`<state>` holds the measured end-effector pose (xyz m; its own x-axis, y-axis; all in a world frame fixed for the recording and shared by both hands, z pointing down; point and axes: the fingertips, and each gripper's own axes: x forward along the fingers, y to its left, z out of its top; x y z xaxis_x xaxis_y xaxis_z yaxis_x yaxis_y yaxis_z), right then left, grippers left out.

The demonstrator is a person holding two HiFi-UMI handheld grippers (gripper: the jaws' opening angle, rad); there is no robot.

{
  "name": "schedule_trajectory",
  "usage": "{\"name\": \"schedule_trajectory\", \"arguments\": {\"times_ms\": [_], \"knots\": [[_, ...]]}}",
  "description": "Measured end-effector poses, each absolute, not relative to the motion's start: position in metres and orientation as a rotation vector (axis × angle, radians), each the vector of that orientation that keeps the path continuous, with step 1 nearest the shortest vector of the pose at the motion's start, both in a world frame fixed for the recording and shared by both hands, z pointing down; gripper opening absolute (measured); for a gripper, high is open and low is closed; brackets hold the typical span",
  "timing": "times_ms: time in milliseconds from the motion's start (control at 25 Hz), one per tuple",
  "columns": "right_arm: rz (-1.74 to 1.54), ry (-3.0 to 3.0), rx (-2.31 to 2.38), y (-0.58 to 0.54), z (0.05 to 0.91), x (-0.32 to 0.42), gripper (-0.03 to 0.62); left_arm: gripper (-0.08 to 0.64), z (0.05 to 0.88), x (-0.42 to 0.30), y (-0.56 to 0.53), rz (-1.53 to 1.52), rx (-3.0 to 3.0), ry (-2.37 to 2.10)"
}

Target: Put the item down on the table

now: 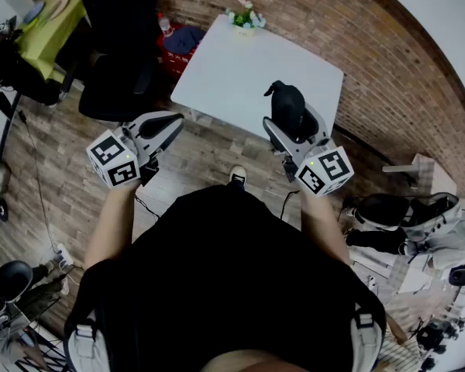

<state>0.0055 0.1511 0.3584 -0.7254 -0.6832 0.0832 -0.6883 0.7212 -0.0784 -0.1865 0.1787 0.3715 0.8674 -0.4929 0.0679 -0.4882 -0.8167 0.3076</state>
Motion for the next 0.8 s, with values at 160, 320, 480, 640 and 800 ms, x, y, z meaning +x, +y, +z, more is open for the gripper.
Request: {"name": "schedule_trajectory", "arguments": {"times_ms": [160,320,480,640,800], "knots": [[0.185,-2.871,1.149,0.160,0.358,-0.003,0.348,0.012,0.367,-0.197,0.185,-0.027,2.729,-0.732],[0.172,-2.864,1.158,0.168,0.357,-0.001,0.348,0.012,0.368,-0.203,0.192,-0.035,2.726,-0.746],[0.160,-2.850,1.181,0.175,0.358,0.003,0.349,0.013,0.369,-0.205,0.202,-0.040,2.725,-0.744],[0.162,-2.853,1.219,0.185,0.358,0.004,0.348,0.012,0.366,-0.207,0.209,-0.036,2.744,-0.734],[0.207,-2.821,1.307,0.188,0.363,0.019,0.348,0.013,0.363,-0.205,0.213,-0.041,2.758,-0.723]]}}
